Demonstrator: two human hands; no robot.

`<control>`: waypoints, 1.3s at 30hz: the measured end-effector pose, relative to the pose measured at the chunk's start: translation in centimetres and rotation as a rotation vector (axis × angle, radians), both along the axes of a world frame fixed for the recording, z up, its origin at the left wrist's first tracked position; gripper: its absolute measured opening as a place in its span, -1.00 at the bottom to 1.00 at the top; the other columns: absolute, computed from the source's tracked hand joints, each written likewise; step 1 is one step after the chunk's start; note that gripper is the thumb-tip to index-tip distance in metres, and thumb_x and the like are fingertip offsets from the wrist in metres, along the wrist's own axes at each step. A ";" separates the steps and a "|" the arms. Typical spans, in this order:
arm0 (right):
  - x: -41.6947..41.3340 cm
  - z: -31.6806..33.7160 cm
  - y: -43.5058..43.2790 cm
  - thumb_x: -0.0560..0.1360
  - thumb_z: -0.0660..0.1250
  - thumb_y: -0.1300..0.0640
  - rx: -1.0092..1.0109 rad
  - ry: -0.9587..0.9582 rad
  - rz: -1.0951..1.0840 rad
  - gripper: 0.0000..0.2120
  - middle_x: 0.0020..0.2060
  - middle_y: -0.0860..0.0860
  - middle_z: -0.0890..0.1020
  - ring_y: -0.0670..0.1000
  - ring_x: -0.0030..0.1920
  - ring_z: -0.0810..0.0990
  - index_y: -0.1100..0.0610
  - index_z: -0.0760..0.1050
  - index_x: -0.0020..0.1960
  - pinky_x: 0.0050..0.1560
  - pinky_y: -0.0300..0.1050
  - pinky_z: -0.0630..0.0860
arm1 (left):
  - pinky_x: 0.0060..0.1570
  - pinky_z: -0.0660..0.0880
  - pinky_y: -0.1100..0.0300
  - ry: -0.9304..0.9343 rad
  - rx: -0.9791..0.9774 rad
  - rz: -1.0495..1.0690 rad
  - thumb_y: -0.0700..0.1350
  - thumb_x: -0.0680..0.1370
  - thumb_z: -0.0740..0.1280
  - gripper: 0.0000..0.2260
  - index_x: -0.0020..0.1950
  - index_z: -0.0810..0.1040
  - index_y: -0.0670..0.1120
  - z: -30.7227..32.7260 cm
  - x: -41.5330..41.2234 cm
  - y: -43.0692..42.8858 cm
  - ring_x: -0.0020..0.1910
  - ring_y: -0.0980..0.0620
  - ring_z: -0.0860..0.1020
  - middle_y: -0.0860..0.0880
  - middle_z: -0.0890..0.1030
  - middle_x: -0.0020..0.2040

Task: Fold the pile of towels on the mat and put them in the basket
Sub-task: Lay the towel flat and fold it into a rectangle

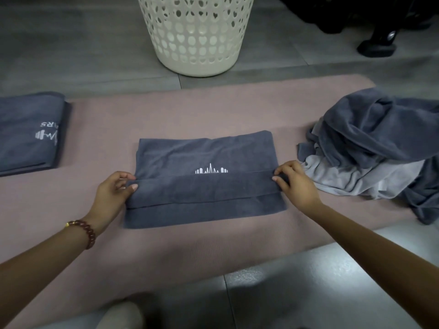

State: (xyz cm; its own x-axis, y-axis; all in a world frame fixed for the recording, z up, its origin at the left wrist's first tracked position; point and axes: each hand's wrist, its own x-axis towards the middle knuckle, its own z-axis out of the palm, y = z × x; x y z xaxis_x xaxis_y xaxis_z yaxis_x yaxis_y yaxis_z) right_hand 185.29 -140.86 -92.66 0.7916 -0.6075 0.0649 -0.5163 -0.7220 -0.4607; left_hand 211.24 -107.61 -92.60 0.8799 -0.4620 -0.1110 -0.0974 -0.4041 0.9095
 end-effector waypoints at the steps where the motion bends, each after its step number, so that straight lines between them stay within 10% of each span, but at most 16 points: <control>1: -0.2 -0.1 -0.1 0.51 0.33 0.07 0.015 0.040 0.015 -0.77 0.10 0.05 0.46 0.03 0.04 0.49 0.16 0.50 0.11 0.04 -0.07 0.46 | -0.19 0.39 0.59 0.004 0.004 -0.015 -0.42 0.48 0.31 -0.84 -0.03 0.48 -0.21 -0.1 0.1 0.2 -0.22 0.33 0.54 0.03 0.53 -0.13; 9: -1.2 -0.8 -0.8 0.44 0.42 0.12 0.190 0.105 -0.001 -0.79 -0.07 0.01 0.47 0.04 -0.10 0.49 0.19 0.48 -0.02 -0.12 -0.25 0.31 | -0.25 0.44 0.55 0.020 0.114 -0.191 -0.44 0.39 0.40 -0.68 0.10 0.59 -0.21 0.4 0.4 1.4 -0.32 0.17 0.48 -0.12 0.58 -0.08; 20: -0.9 -0.8 -0.5 0.48 0.35 0.29 0.732 -0.295 -0.322 -0.94 -0.17 0.01 0.64 -0.18 -0.23 0.61 0.23 0.57 -0.05 -0.19 -0.44 0.50 | -0.18 0.49 0.51 0.214 -0.016 -0.022 -0.40 0.39 0.41 -0.73 0.03 0.60 -0.16 1.0 1.0 1.2 -0.26 0.32 0.59 0.00 0.62 -0.11; 32: 0.0 -0.1 -0.8 0.47 0.35 0.32 0.923 -0.391 -0.451 -0.87 -0.25 0.08 0.57 0.04 -0.13 0.53 0.18 0.49 -0.22 0.05 -0.09 0.48 | -0.26 0.44 0.58 0.045 0.109 -0.103 -0.39 0.33 0.47 -0.82 -0.22 0.60 -0.13 2.5 2.2 1.3 -0.40 0.35 0.54 0.18 0.63 -0.42; 39: 2.7 5.9 -2.4 0.49 0.33 0.34 0.727 -0.517 -0.394 -0.79 -0.57 -0.19 0.54 -0.25 -0.52 0.46 0.15 0.43 -0.28 -0.44 -0.43 0.39 | -0.27 0.42 0.59 -0.176 0.005 -0.019 -0.34 0.36 0.47 -0.90 -0.17 0.60 -0.23 6.9 4.8 -1.1 -0.43 0.36 0.51 0.29 0.58 -0.45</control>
